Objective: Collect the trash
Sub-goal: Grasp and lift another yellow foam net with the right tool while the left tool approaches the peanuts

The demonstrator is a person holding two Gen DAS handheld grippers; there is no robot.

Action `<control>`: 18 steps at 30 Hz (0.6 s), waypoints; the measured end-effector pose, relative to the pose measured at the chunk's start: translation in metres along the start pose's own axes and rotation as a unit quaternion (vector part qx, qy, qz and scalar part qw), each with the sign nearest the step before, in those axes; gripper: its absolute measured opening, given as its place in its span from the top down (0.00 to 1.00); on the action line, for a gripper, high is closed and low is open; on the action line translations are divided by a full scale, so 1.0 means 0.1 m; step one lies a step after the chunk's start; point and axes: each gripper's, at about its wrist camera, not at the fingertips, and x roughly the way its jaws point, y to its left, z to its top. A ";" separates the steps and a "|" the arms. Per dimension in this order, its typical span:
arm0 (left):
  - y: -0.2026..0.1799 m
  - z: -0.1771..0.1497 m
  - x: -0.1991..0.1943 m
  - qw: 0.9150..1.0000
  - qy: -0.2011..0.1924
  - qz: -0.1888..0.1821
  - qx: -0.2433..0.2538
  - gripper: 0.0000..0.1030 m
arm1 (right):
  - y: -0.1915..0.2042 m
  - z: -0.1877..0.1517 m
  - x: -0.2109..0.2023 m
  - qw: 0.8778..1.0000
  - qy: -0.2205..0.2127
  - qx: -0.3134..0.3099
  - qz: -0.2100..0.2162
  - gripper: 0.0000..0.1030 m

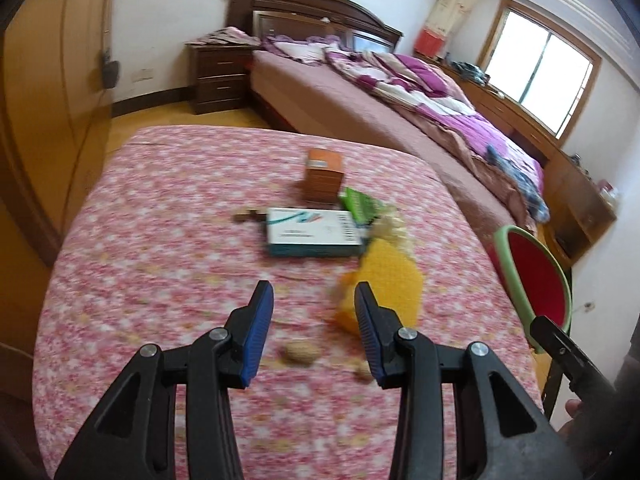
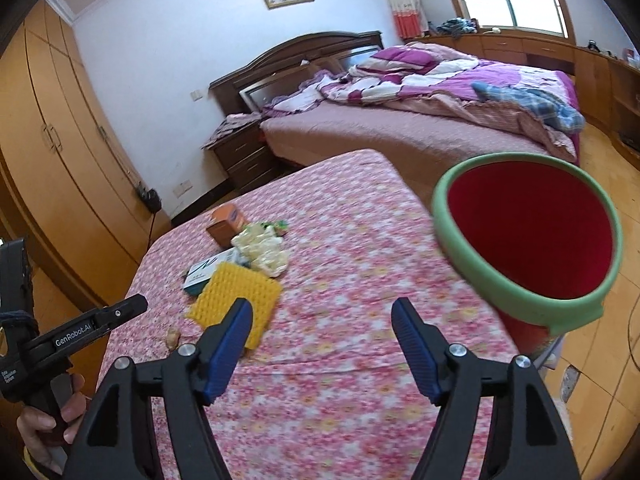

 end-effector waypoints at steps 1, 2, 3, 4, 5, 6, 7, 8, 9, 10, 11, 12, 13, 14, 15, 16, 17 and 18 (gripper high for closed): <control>0.05 -0.01 0.00 1.000 -0.001 0.004 -0.005 0.59 | 0.04 0.00 0.03 1.000 0.004 -0.003 0.002 0.26; 0.11 -0.01 0.01 1.000 -0.001 0.008 -0.009 0.59 | 0.08 0.00 0.07 1.000 0.008 -0.006 0.003 0.25; 0.15 -0.01 0.02 1.000 -0.001 0.011 -0.013 0.59 | 0.12 0.00 0.11 1.000 0.013 -0.010 0.004 0.25; 0.20 -0.01 0.02 1.000 -0.002 0.015 -0.018 0.59 | 0.15 0.00 0.15 1.000 0.018 -0.013 0.005 0.25; 0.24 -0.01 0.04 1.000 -0.001 0.018 -0.022 0.59 | 0.18 -0.01 0.18 1.000 0.022 -0.016 0.006 0.25; 0.27 -0.02 0.05 1.000 0.000 0.019 -0.024 0.59 | 0.23 -0.01 0.22 0.999 0.027 -0.020 0.007 0.25; 0.31 -0.02 0.07 0.999 0.001 0.020 -0.029 0.59 | 0.27 -0.01 0.26 0.999 0.031 -0.025 0.009 0.25; 0.35 -0.03 0.09 0.999 0.003 0.022 -0.033 0.59 | 0.30 -0.01 0.29 0.999 0.034 -0.030 0.010 0.25; 0.39 -0.03 0.11 0.999 0.004 0.023 -0.037 0.59 | 0.36 -0.01 0.35 0.999 0.040 -0.036 0.011 0.25; 0.42 -0.04 0.13 0.999 0.005 0.024 -0.040 0.59 | 0.41 -0.01 0.41 0.998 0.045 -0.041 0.012 0.25; 0.45 -0.04 0.15 0.999 0.007 0.025 -0.044 0.59 | 0.45 -0.01 0.46 0.998 0.049 -0.045 0.015 0.25; 0.47 -0.05 0.16 0.999 0.008 0.026 -0.046 0.59 | 0.50 -0.01 0.52 0.997 0.055 -0.050 0.018 0.25; 0.50 -0.05 0.18 0.998 0.009 0.028 -0.049 0.59 | 0.54 -0.01 0.58 0.996 0.061 -0.055 0.020 0.25; 0.52 -0.06 0.20 0.998 0.010 0.029 -0.051 0.59 | 0.59 -0.01 0.64 0.996 0.067 -0.059 0.022 0.25; 0.54 -0.06 0.21 0.998 0.010 0.030 -0.052 0.59 | 0.64 -0.02 0.70 0.995 0.073 -0.064 0.024 0.25; 0.55 -0.06 0.23 0.998 0.011 0.031 -0.055 0.59 | 0.68 -0.02 0.76 0.994 0.078 -0.068 0.024 0.25; 0.57 -0.06 0.24 0.998 0.011 0.032 -0.057 0.58 | 0.72 -0.03 0.81 0.994 0.083 -0.072 0.024 0.25; 0.58 -0.06 0.25 0.998 0.012 0.033 -0.059 0.56 | 0.76 -0.03 0.85 0.993 0.087 -0.076 0.024 0.25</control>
